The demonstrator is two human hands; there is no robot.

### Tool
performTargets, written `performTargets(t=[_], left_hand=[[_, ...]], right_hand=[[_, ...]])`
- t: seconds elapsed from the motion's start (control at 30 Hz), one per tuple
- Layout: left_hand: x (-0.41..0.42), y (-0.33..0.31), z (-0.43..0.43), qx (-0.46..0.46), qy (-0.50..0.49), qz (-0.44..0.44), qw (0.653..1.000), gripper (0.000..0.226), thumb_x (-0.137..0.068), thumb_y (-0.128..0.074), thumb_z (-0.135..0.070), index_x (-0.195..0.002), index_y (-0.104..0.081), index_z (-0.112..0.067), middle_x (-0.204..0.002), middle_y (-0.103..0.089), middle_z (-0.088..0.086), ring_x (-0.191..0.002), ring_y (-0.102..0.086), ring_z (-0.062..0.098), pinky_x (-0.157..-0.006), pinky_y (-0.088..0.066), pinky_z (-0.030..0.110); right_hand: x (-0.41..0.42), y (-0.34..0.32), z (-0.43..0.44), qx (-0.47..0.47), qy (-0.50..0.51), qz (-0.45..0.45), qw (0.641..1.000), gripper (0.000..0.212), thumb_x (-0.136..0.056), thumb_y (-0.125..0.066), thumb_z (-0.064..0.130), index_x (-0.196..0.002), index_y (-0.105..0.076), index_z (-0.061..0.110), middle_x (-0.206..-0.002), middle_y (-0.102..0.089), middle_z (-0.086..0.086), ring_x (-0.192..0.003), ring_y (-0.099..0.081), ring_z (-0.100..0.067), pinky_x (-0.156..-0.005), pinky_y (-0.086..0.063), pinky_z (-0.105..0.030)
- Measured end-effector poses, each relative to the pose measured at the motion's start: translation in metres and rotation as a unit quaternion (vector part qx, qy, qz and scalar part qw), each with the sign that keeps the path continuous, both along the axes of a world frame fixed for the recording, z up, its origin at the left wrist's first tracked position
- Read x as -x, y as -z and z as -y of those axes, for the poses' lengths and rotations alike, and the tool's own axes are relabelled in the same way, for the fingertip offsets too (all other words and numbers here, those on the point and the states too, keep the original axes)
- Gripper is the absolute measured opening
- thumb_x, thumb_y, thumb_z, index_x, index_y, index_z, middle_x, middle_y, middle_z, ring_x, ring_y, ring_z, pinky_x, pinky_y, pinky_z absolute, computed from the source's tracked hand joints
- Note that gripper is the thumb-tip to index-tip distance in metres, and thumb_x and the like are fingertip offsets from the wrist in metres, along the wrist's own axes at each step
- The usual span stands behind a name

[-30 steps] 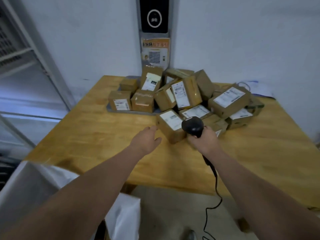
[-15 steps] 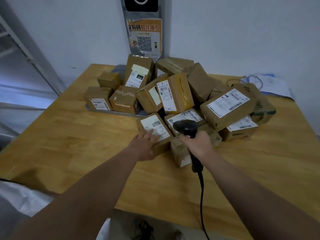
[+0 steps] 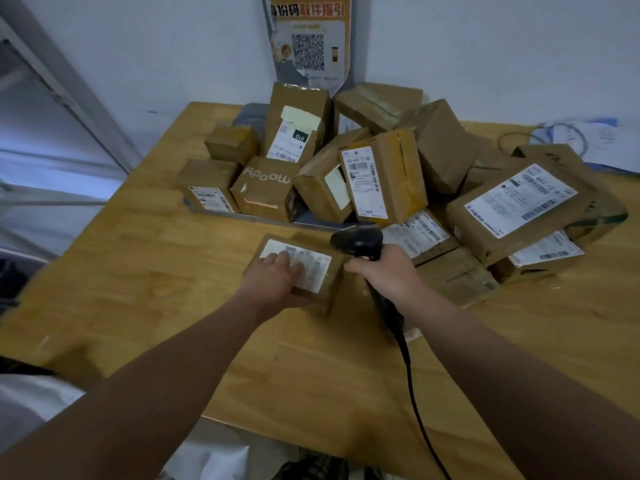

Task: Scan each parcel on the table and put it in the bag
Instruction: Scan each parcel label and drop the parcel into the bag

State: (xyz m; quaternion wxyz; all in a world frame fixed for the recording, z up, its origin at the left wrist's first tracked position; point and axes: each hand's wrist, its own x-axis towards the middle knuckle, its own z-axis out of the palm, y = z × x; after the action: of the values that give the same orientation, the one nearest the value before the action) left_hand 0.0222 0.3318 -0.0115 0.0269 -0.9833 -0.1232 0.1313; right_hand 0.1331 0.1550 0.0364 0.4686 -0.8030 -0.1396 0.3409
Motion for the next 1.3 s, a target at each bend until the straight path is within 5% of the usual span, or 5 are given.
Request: performTargets(t=[0.33, 0.6, 0.9, 1.0, 1.3], left_hand=[[-0.035, -0.008, -0.07, 0.038, 0.078, -0.154, 0.984, 0.119, -0.07, -0.076, -0.056, -0.154, 0.004, -0.03, -0.162, 0.007, 0.006, -0.149, 0.007, 0.025, -0.119, 0.005, 0.044], [-0.028, 0.006, -0.051, 0.091, -0.098, -0.075, 0.988, 0.117, -0.066, -0.065, -0.074, -0.152, -0.009, -0.017, -0.145, -0.029, 0.012, -0.133, -0.029, 0.033, -0.106, -0.032, 0.05], [0.001, -0.026, 0.042, 0.526, -0.42, 0.222, 0.705, 0.117, -0.048, -0.072, -0.08, -0.134, -0.031, -0.012, -0.129, -0.048, 0.005, -0.113, -0.054, 0.023, -0.091, -0.052, 0.04], [0.013, -0.053, 0.065, 0.554, -0.388, 0.295, 0.675, 0.069, -0.083, -0.063, -0.058, -0.123, -0.029, -0.014, -0.123, -0.051, 0.005, -0.107, -0.056, 0.019, -0.082, -0.052, 0.034], [0.077, -0.144, 0.073, 0.663, -0.321, 0.308, 0.603, 0.043, -0.091, -0.063, -0.033, -0.128, -0.048, -0.017, -0.122, -0.065, 0.01, -0.105, -0.065, 0.025, -0.092, -0.053, 0.043]], right_hand=[[0.008, 0.03, -0.034, 0.038, 0.035, 0.034, 0.998, 0.014, -0.083, -0.07, 0.02, -0.076, -0.058, 0.02, -0.071, -0.059, 0.002, -0.069, -0.058, -0.011, -0.059, -0.043, -0.023], [0.016, 0.031, -0.019, -0.033, 0.133, 0.053, 0.989, 0.017, -0.085, -0.07, 0.02, -0.094, -0.061, 0.009, -0.079, -0.062, -0.007, -0.072, -0.059, -0.016, -0.061, -0.044, -0.026], [0.048, 0.006, 0.01, -0.216, 0.142, -0.043, 0.965, 0.05, -0.074, -0.082, 0.033, -0.119, -0.063, 0.021, -0.108, -0.071, 0.006, -0.104, -0.065, -0.008, -0.084, -0.054, -0.022], [0.056, -0.017, 0.023, -0.257, 0.119, -0.037, 0.958, 0.054, -0.073, -0.083, 0.024, -0.123, -0.062, 0.018, -0.112, -0.071, 0.003, -0.103, -0.066, -0.008, -0.074, -0.055, -0.016], [0.064, -0.082, 0.07, -0.288, 0.042, -0.107, 0.951, 0.037, -0.079, -0.077, 0.024, -0.114, -0.066, 0.014, -0.102, -0.074, -0.004, -0.101, -0.068, -0.022, -0.085, -0.054, -0.035]])
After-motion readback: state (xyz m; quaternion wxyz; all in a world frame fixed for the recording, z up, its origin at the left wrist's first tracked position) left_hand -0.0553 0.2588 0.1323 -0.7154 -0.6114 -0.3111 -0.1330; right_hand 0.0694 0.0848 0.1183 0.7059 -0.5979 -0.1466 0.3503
